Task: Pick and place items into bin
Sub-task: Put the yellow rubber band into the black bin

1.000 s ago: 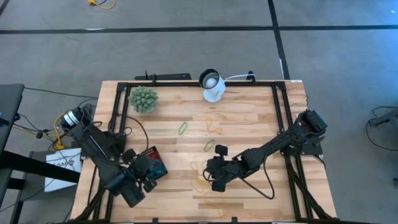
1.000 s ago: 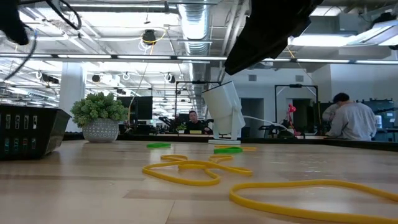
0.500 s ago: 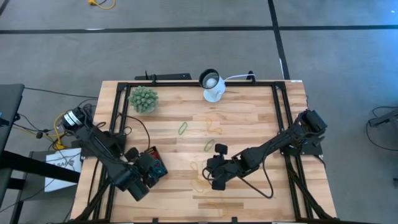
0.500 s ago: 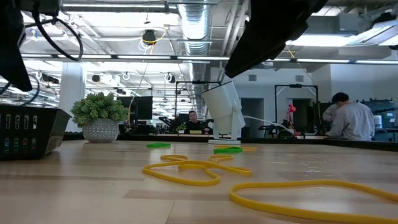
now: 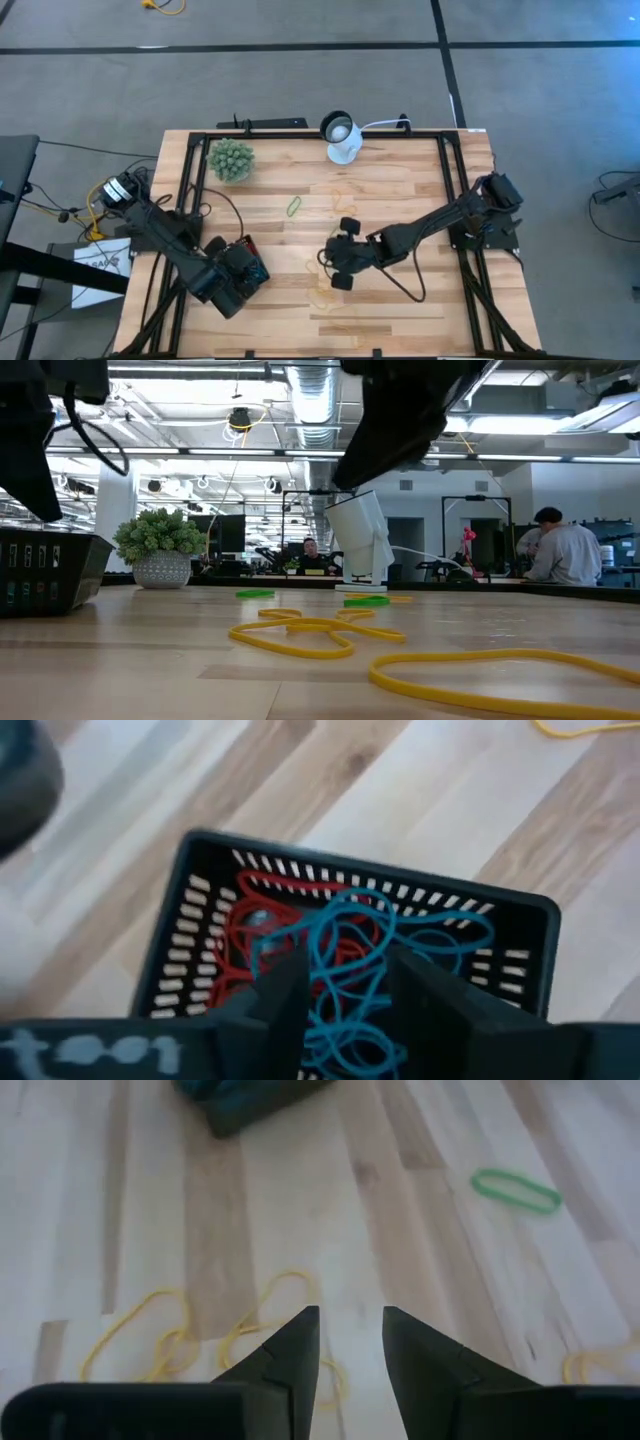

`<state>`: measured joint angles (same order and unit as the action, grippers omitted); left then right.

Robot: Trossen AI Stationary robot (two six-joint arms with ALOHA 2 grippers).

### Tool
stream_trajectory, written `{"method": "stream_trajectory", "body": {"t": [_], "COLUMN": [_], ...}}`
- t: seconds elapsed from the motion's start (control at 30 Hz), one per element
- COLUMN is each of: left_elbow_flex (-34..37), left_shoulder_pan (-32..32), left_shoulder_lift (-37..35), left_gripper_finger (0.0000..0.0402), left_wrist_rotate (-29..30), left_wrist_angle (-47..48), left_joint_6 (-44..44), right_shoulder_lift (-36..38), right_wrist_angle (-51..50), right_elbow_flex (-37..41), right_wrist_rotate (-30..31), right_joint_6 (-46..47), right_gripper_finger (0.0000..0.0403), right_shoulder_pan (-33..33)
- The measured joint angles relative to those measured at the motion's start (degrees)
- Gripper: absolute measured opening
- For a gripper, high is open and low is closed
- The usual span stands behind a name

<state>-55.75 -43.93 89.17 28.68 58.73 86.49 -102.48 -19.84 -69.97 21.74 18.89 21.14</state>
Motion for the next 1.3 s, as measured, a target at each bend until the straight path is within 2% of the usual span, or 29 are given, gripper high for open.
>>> {"method": "stream_trajectory", "body": {"t": [0.1,0.2,0.37,0.43,0.5,0.63,0.83,0.87,1.0,1.07,1.13,1.2,1.3], "left_elbow_flex": [-0.6,-3.4,-10.2,-13.1,-16.6,-24.1,-34.9,-36.3,-37.2,-36.3,-33.3,-29.3,-21.2], "left_shoulder_pan": [0.8,1.0,1.0,1.6,2.4,3.8,5.8,6.4,7.9,8.7,9.8,11.7,14.7], "left_shoulder_lift": [0.0,0.0,0.0,0.0,0.0,0.0,0.0,-0.1,-4.8,-6.9,-8.8,-11.4,-14.6], "left_gripper_finger": [0.0132,0.0131,0.0128,0.0128,0.0127,0.0127,0.0127,0.0127,0.0127,0.0127,0.0127,0.0127,0.0127], "left_wrist_rotate": [-2.7,-2.4,5.0,8.0,8.5,9.5,19.9,20.9,22.3,27.0,32.5,34.7,29.6], "left_wrist_angle": [-0.6,-1.4,-0.7,0.0,2.1,10.7,31.1,32.0,28.5,30.2,31.3,30.5,25.7], "left_joint_6": [1.4,0.2,-10.6,-14.3,-17.7,-22.9,-25.6,-25.4,-36.1,-36.7,-34.3,-33.5,-31.7], "right_shoulder_lift": [0.0,0.0,0.0,0.1,1.3,7.2,19.8,21.9,30.0,34.7,38.8,42.3,43.4], "right_wrist_angle": [-4.1,-8.6,-14.6,-17.9,-23.8,-33.3,-37.1,-37.7,-40.7,-37.2,-26.0,-12.2,12.3], "right_elbow_flex": [0.0,0.0,0.4,0.6,0.2,-2.3,-2.7,-2.7,-1.8,2.6,9.9,19.9,34.4], "right_wrist_rotate": [-1.5,-0.8,3.2,2.9,2.0,4.9,14.2,14.8,14.8,14.6,12.9,5.5,-10.6], "right_joint_6": [3.1,6.0,8.4,6.9,6.4,6.1,-2.5,-2.7,-3.7,-5.9,-8.3,-10.2,-16.1], "right_gripper_finger": [0.0108,0.0108,0.0108,0.0108,0.0108,0.0108,0.0107,0.0107,0.0107,0.0107,0.0107,0.0107,0.0107], "right_shoulder_pan": [-0.6,0.9,3.8,3.7,3.4,2.3,-3.1,-4.5,-10.5,-13.6,-16.8,-19.8,-23.1]}}
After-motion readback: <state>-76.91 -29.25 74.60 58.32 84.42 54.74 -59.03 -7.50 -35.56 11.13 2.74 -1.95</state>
